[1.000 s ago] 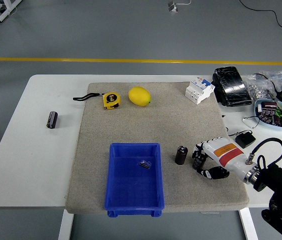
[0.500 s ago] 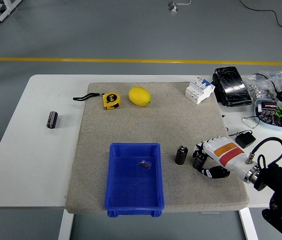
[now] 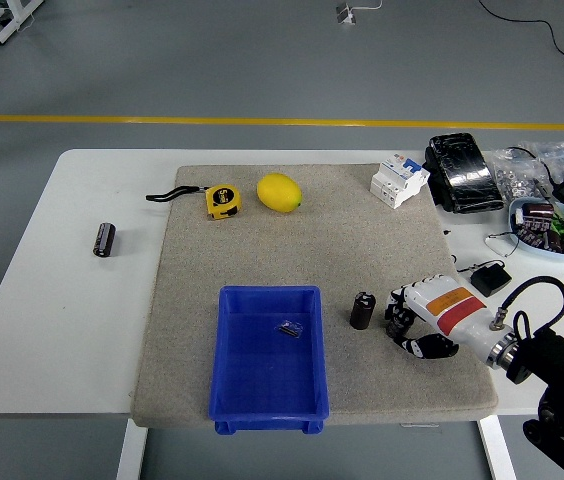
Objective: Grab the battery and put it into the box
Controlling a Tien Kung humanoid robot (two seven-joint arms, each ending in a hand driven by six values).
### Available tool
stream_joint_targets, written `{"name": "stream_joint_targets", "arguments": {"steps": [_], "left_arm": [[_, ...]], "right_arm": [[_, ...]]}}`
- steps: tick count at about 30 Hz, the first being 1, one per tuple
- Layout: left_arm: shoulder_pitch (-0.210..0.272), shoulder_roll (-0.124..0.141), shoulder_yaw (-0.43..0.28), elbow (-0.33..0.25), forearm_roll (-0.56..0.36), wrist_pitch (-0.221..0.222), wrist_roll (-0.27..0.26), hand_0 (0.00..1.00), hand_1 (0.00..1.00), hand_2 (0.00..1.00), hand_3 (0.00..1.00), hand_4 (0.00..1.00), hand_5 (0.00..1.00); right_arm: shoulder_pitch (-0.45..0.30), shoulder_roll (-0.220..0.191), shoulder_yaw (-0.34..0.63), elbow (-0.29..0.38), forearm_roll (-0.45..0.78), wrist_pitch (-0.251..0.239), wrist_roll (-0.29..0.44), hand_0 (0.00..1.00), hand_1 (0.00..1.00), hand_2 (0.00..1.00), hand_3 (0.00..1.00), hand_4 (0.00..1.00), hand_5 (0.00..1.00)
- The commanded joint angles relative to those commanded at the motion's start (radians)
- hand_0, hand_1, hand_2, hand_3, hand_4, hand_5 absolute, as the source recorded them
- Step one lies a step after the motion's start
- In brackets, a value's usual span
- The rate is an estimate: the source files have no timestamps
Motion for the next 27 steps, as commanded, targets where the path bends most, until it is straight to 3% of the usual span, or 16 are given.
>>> {"name": "stream_joint_targets", "arguments": {"steps": [27], "left_arm": [[-0.005, 0.004, -0.005, -0.001, 0.013, -0.009, -0.002, 0.688, 0.648, 0.688, 0.620, 0.627, 0.675]], "right_arm": [[0.005, -0.009, 0.002, 0.022, 0.007, -0.004, 0.001, 0.201, 0.327, 0.430, 0.463, 0.790, 0.041]]}}
